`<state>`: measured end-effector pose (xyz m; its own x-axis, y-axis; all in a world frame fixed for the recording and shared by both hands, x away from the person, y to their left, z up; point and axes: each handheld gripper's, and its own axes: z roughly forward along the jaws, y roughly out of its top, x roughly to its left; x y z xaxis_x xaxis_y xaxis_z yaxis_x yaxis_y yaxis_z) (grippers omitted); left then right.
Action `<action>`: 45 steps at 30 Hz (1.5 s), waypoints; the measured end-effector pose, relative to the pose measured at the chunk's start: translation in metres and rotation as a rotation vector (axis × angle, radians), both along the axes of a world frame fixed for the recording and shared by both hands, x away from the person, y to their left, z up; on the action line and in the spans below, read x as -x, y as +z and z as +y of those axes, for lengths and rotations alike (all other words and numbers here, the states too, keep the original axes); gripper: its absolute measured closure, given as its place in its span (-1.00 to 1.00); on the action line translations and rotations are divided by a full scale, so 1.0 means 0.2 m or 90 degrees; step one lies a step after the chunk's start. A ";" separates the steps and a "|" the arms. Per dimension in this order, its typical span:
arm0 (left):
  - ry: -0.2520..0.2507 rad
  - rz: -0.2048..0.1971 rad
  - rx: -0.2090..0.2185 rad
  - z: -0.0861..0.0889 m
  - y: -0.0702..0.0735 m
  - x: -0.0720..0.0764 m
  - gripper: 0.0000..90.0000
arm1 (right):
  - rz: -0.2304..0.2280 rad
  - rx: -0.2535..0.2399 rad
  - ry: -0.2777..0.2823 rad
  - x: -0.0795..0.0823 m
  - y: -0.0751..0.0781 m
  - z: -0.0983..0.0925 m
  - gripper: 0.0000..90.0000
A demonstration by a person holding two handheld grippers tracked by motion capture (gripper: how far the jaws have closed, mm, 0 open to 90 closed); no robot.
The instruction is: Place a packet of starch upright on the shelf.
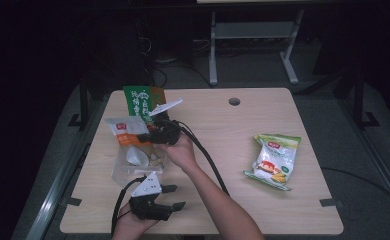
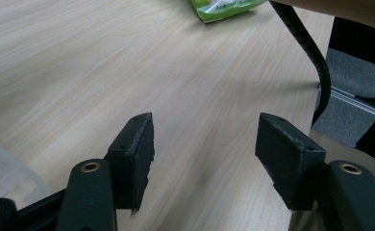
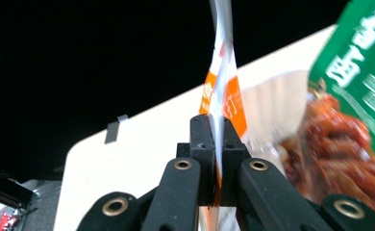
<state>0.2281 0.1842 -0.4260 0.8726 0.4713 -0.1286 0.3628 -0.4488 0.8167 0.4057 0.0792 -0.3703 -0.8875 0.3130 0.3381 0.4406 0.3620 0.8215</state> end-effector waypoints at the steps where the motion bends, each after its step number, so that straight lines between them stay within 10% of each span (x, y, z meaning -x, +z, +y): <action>1: 0.000 0.000 0.000 0.00 0.00 0.00 -0.15 | 0.000 0.000 0.000 0.00 0.00 0.00 0.94; 17: -0.001 0.000 -0.004 0.00 0.00 -0.02 -0.16 | 0.033 0.004 -0.008 -0.04 -0.09 -0.13 0.93; 45: 0.007 0.007 -0.017 -0.01 -0.02 -0.04 -0.21 | 0.013 0.020 -0.021 0.04 0.02 -0.43 0.39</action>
<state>0.2369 0.1824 -0.4297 0.8663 0.4835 -0.1251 0.3759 -0.4662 0.8008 0.3976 -0.0074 -0.3663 -0.8691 0.3532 0.3461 0.4700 0.3722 0.8004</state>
